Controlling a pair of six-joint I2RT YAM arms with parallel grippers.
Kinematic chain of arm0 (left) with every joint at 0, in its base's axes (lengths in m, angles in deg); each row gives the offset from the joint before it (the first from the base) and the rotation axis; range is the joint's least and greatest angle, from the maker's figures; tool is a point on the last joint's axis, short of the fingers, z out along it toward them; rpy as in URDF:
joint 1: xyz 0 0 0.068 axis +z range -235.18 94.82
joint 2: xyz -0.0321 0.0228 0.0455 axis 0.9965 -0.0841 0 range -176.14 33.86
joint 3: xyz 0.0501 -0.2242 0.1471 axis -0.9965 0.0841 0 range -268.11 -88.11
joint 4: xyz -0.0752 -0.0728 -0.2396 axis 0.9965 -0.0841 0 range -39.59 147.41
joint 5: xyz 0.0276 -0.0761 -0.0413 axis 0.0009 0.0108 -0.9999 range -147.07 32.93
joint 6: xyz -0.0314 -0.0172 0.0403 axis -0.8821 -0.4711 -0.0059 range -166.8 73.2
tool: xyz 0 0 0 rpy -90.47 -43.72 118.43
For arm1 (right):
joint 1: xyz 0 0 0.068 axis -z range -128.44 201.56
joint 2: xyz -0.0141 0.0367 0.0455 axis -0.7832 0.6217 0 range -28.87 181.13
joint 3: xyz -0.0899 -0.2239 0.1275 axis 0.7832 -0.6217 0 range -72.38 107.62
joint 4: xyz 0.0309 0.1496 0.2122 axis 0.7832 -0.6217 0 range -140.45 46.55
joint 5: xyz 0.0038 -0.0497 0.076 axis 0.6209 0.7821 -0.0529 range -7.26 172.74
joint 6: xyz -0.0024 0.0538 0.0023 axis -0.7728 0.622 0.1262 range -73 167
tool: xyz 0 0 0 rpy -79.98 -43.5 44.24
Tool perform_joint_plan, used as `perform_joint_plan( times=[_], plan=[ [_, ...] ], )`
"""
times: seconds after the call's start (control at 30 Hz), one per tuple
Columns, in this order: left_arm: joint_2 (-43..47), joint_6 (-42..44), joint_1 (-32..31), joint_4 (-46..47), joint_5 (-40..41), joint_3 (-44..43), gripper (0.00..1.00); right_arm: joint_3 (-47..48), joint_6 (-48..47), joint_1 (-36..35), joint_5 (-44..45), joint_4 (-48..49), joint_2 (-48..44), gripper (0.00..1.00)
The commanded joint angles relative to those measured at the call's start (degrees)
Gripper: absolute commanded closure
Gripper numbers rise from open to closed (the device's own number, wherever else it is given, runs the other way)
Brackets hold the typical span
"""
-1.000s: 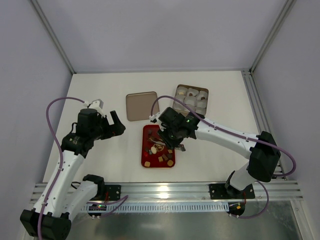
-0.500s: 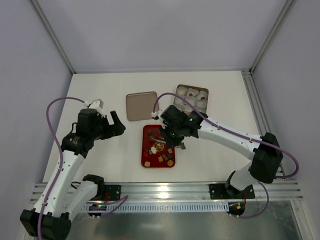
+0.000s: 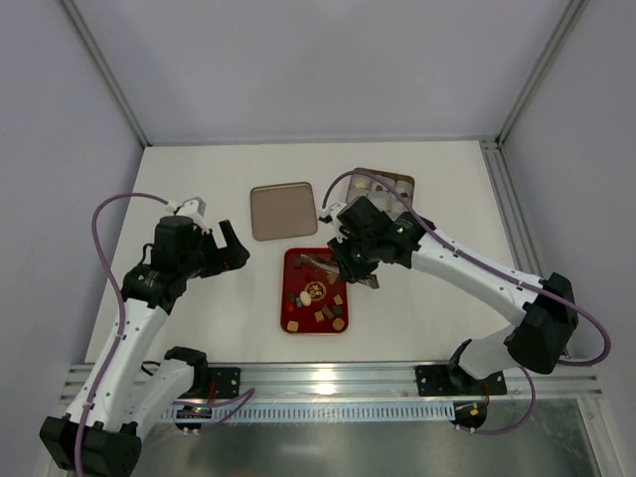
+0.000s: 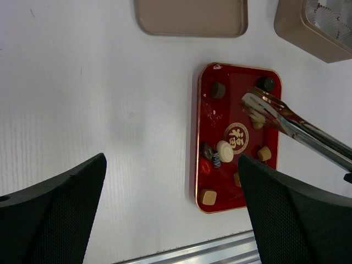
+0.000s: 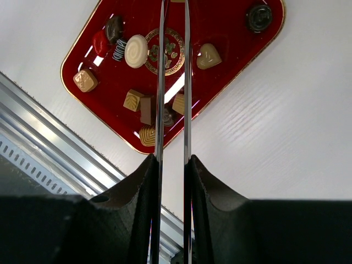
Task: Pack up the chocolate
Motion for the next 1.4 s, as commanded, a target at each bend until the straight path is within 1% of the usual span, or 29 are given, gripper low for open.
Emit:
perform_joint_plan(
  times=[0.0,0.2,0.23,0.33,0.37,0.6,1.03,1.07,1.1,1.37],
  plan=[
    [0.53,-0.12,-0.12,0.61,0.27,-0.07,0.00,2.92,-0.07,1.88,-0.45,-0.62,-3.41,0.71],
    [0.53,-0.20,-0.12,0.61,0.09,-0.07,0.00,5.99,-1.39,8.73,-0.98,-2.81,-4.82,0.72],
    [0.53,-0.12,-0.12,0.70,0.09,-0.16,0.00,6.87,-1.48,10.91,-0.98,-2.90,-4.91,0.71],
    [0.62,-0.20,-0.12,0.70,0.00,-0.16,0.00,8.45,-2.09,14.53,-1.24,-3.26,-4.91,0.72],
    [0.53,-0.20,-0.12,0.70,-0.08,-0.16,0.00,8.98,-2.09,16.45,-1.33,-3.43,-4.56,0.71],
    [0.53,-0.20,-0.12,0.78,-0.17,-0.16,0.00,12.67,-1.22,23.84,-0.45,-2.29,-0.61,0.71],
    [0.44,-0.03,-0.12,0.78,-0.09,-0.07,0.00,19.35,3.00,25.79,3.42,2.54,13.54,0.72],
    [0.44,-0.11,-0.12,0.70,-0.08,-0.16,0.00,19.71,3.26,25.79,5.86,2.63,14.24,0.71],
    [0.44,-0.12,-0.12,0.78,-0.08,-0.07,0.00,20.06,3.44,25.79,5.97,2.72,15.38,0.71],
    [0.00,-0.03,-0.12,0.78,-0.08,-0.16,0.00,21.90,4.41,25.88,7.55,4.04,18.11,0.71]
  ],
)
